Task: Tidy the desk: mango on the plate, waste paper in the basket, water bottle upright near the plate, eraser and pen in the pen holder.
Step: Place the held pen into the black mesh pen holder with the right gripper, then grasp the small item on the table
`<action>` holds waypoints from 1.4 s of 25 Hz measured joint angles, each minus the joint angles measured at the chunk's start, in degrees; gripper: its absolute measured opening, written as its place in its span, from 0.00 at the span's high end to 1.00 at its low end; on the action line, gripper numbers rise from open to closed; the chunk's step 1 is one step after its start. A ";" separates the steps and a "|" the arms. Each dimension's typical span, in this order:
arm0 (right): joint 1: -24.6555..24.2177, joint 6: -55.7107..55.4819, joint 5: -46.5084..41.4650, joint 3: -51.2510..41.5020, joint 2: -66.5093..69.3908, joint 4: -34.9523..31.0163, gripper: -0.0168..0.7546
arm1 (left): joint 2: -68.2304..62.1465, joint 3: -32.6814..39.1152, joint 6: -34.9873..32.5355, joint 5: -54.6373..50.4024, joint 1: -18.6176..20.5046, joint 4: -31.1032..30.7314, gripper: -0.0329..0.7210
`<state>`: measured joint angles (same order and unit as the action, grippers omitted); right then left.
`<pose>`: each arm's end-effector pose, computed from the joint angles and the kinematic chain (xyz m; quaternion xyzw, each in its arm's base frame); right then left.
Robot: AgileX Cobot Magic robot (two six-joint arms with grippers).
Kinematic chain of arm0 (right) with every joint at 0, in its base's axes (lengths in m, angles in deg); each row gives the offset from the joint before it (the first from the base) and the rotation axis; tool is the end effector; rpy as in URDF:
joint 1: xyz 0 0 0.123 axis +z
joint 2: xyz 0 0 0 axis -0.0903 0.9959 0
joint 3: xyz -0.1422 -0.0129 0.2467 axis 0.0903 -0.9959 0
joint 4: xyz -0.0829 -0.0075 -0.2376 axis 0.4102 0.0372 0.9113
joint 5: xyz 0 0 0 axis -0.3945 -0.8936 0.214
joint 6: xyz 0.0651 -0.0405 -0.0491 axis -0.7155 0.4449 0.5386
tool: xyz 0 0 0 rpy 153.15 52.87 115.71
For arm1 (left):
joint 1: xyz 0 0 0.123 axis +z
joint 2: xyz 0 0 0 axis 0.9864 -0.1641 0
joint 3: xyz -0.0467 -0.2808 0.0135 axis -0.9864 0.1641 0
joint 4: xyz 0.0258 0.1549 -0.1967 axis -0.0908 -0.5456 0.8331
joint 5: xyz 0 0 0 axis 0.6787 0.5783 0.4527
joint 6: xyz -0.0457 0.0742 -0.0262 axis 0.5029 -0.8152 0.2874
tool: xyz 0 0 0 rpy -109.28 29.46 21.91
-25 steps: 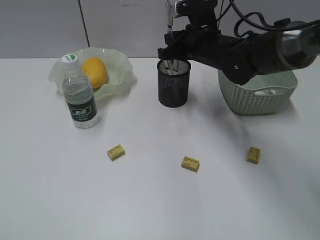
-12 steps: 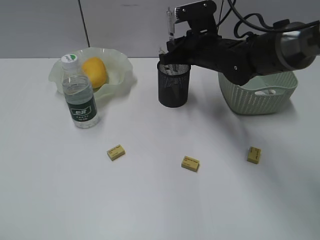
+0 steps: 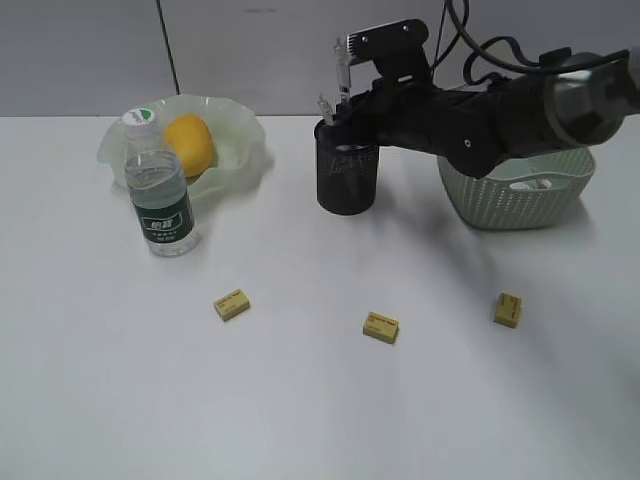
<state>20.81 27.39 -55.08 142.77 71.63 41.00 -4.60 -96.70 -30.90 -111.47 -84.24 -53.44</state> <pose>0.4216 0.2121 0.1482 -0.2221 0.7929 0.1402 0.5499 -0.0099 -0.0015 0.2842 0.0280 0.8451 -0.0301 0.5331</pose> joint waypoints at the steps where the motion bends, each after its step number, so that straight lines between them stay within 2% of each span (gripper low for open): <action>1: 0.00 0.00 -0.14 0.00 0.23 -0.05 0.83 | 0.00 0.00 0.00 0.00 0.00 0.00 0.64; 7: 0.00 0.00 -0.82 0.00 0.41 -0.17 0.82 | 0.00 0.00 0.00 0.00 0.00 0.00 0.64; 10: 0.00 -0.06 -1.37 0.00 0.41 -0.35 0.77 | 0.00 0.00 0.00 0.00 0.00 0.00 0.64; 16: 0.00 -0.96 -2.31 0.00 0.41 -0.42 0.49 | 0.00 0.00 0.00 0.00 0.00 0.00 0.64; 20: 0.00 -1.57 -4.93 0.00 0.41 -0.48 0.38 | 0.00 0.00 0.00 0.00 0.00 0.00 0.64; 28: 0.00 -3.11 -12.82 0.21 -5.67 -0.54 0.36 | 0.00 0.00 0.00 0.00 0.00 0.00 0.64; 35: 0.00 -5.29 -14.93 0.39 -11.01 -0.54 0.36 | 0.00 0.00 0.00 0.00 0.00 0.00 0.64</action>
<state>20.81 22.10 -70.01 143.16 60.63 40.46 -4.60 -96.70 -30.90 -111.47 -84.24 -53.44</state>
